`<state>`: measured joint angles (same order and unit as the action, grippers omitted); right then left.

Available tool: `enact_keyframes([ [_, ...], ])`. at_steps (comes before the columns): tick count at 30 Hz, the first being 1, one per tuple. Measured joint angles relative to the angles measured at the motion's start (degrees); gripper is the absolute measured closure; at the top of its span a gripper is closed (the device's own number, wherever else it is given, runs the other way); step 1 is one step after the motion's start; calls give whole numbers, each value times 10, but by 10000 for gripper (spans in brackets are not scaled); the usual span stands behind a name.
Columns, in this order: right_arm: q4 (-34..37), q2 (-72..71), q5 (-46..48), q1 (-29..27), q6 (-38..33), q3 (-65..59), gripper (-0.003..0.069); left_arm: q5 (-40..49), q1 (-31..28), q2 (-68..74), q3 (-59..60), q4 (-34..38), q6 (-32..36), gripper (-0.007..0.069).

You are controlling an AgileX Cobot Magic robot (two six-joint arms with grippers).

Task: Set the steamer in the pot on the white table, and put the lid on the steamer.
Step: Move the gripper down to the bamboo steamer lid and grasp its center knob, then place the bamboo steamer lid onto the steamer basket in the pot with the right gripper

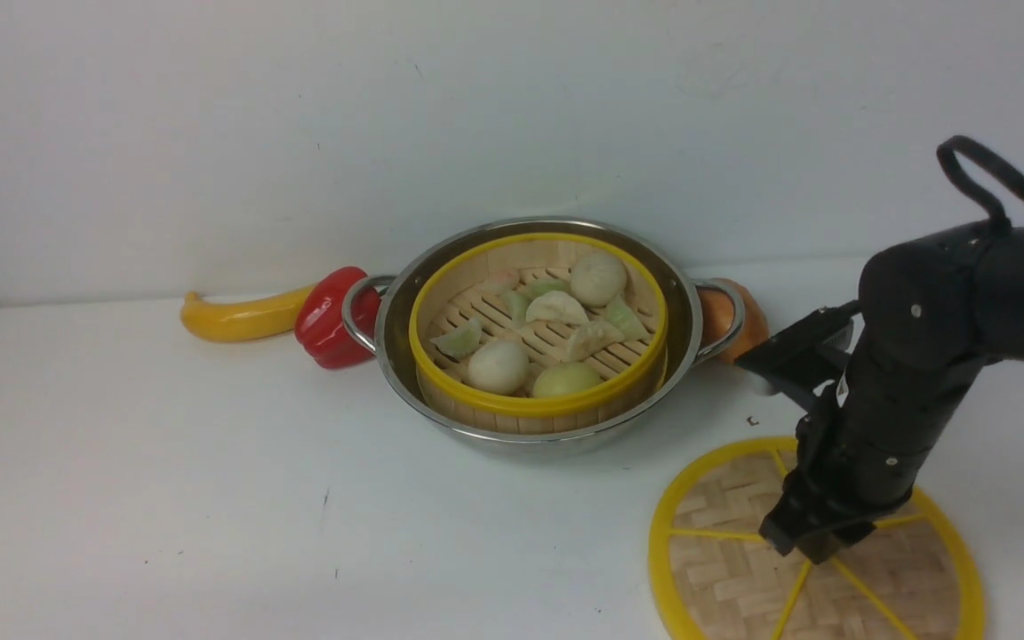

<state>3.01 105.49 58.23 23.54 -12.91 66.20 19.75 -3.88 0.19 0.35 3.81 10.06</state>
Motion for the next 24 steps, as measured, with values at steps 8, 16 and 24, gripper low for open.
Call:
enact_keyframes([
  [8, -30, -18, 62, 0, 11, 24, 516, 0, 0, 0, 0, 0, 0, 383],
  [16, -70, -63, 120, 0, 26, 134, 516, 0, 0, 0, 0, 0, 0, 383],
  [24, 29, -53, 124, 0, -16, 286, 516, 0, 0, 0, 0, 0, 0, 383],
])
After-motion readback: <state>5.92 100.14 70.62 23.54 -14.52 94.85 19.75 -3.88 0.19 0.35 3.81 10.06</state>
